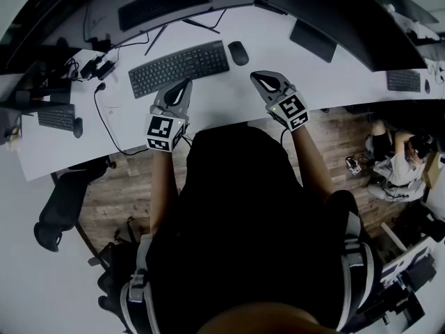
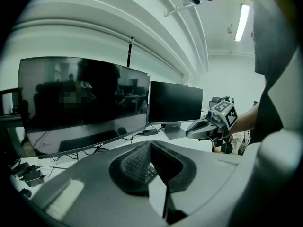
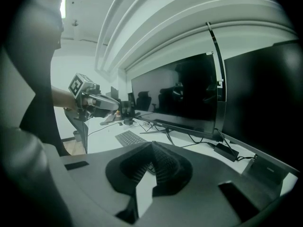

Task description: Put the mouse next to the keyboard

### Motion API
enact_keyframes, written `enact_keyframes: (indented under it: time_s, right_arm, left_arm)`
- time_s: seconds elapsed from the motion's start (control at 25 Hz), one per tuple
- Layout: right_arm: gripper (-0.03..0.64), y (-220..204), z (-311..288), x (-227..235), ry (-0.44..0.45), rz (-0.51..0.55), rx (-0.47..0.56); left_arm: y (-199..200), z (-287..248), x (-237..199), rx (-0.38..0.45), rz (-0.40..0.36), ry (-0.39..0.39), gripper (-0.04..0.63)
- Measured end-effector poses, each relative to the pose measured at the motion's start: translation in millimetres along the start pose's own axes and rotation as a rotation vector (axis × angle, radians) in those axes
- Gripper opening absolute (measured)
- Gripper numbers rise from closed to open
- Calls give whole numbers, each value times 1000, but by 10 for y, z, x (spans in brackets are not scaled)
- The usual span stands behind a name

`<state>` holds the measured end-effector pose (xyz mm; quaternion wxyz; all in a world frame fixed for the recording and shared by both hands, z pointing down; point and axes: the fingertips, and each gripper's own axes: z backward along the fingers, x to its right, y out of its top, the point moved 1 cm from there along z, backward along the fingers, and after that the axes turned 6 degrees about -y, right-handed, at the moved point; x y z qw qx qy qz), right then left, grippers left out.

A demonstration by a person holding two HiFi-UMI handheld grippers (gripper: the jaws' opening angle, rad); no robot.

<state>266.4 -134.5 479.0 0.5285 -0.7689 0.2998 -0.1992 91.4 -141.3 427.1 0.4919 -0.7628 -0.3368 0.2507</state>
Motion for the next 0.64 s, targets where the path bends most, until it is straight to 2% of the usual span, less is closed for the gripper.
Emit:
enact_keyframes:
  time_s: [0.64]
  right_arm:
    - [2, -56, 63, 75, -16, -15, -2]
  left_arm:
    - [11, -53, 44, -6, -7, -10, 0]
